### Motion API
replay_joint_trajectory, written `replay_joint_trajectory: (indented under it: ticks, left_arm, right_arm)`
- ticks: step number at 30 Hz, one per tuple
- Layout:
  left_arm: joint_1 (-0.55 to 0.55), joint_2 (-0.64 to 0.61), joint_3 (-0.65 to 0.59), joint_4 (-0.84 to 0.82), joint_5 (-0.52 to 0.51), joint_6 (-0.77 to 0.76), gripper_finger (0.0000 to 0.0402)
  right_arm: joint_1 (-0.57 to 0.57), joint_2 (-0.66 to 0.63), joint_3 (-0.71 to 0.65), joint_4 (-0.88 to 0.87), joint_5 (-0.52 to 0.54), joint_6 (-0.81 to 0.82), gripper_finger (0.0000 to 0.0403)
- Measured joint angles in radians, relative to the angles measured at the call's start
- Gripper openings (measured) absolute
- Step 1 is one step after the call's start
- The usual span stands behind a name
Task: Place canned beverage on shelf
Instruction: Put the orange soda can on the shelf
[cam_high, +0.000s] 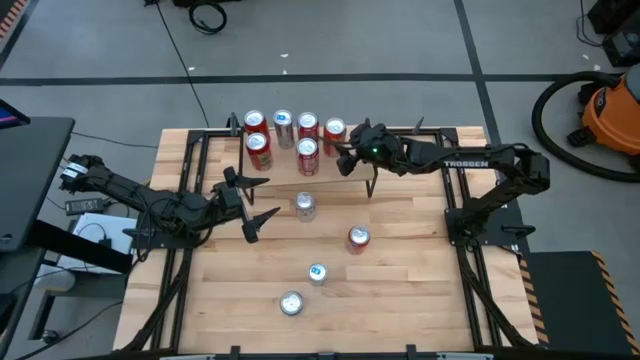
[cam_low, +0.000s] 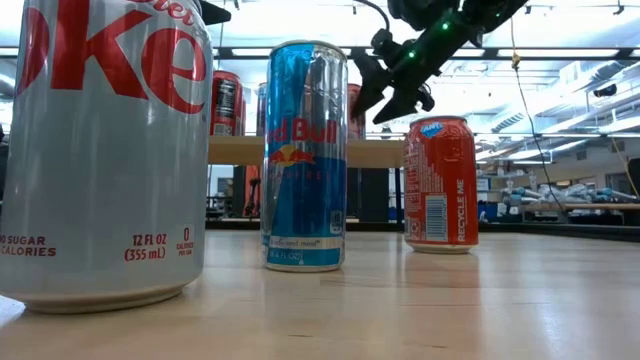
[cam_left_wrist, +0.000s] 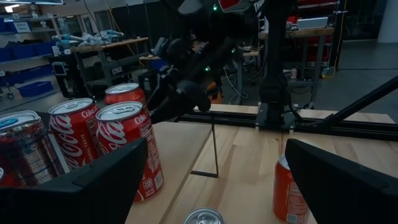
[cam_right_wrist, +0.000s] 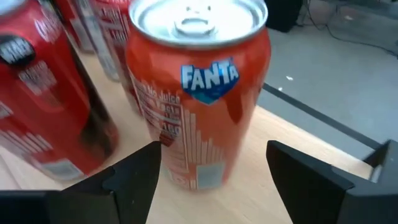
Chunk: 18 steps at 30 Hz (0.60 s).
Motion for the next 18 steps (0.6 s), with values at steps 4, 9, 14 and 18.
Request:
replay_joint_trajectory:
  ticks: [4,9,14,18]
  left_arm:
    - [0.000,0.000,0.000,0.000,0.000,0.000,0.0392]
    - [0.000,0.000,0.000,0.000,0.000,0.000,0.0392]
    - [0.000,0.000,0.000,0.000,0.000,0.000,0.0392]
    - [0.000,0.000,0.000,0.000,0.000,0.000,0.0392]
  right_arm:
    - [0.000,0.000,-0.006,0.045,-0.007,0.000,0.0301]
    - [0.003,0.000,-0.006,0.050,-0.007,-0.003,0.0301]
    - [0.001,0.000,-0.006,0.062,0.000,-0.006,0.0301]
    - [-0.008,0.000,-0.006,0.098,0.000,-0.009,0.0301]
